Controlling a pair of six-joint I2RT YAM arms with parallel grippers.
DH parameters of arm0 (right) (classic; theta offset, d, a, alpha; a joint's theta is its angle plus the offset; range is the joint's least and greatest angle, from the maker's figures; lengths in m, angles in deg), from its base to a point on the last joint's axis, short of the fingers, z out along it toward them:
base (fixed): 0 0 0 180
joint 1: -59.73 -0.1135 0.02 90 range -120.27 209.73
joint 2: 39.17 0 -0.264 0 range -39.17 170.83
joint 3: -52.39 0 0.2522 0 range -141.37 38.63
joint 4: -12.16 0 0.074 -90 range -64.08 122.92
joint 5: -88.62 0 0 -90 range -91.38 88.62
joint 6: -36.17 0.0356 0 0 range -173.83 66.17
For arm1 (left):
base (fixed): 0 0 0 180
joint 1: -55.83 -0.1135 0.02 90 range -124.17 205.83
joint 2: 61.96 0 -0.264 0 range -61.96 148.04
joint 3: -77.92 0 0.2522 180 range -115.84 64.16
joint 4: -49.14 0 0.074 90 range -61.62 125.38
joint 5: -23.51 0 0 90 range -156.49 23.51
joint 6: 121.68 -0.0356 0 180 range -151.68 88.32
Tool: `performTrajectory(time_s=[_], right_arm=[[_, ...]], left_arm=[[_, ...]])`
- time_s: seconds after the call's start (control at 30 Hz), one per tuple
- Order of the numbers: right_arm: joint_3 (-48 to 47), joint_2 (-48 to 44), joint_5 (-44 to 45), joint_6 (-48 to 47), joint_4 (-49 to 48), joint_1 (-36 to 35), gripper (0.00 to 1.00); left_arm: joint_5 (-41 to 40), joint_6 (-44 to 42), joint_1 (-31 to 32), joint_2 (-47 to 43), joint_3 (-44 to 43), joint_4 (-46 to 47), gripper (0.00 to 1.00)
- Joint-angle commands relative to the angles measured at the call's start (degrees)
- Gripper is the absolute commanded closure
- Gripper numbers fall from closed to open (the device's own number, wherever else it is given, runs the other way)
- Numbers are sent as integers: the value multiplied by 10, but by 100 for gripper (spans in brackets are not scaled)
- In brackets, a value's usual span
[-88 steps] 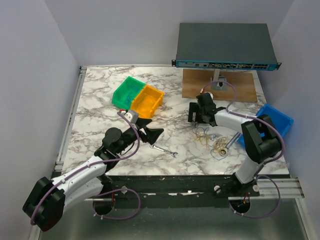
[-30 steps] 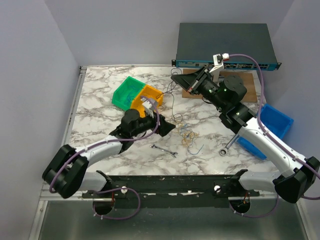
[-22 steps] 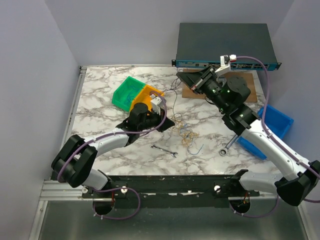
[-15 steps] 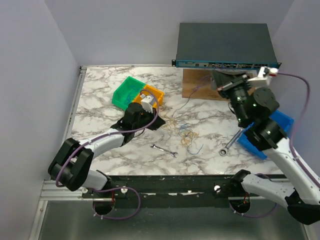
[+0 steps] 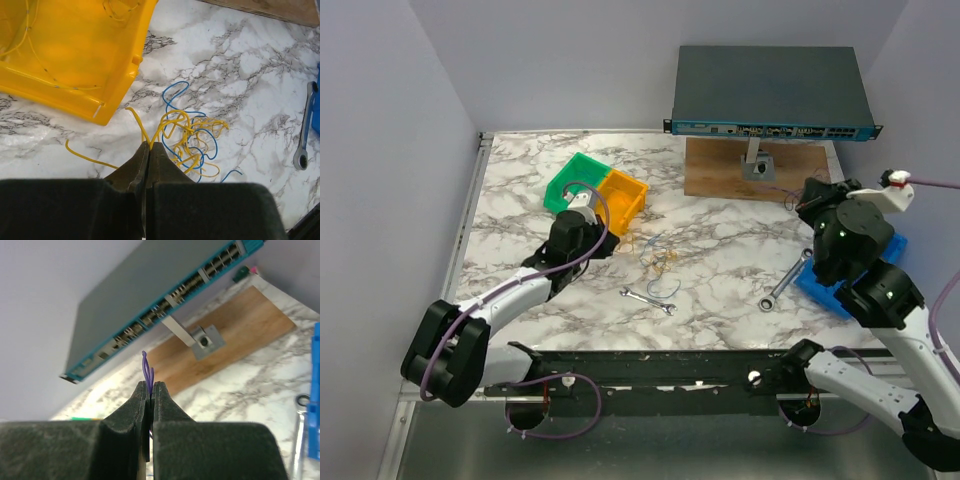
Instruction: Untangle the cables
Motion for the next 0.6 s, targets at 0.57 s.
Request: performTrajectory(time_s=[0.57], right_arm=[[-119,196,380,-159,67,88,99]], left_arm=[[76,-8,-2,-69,71,131,100]])
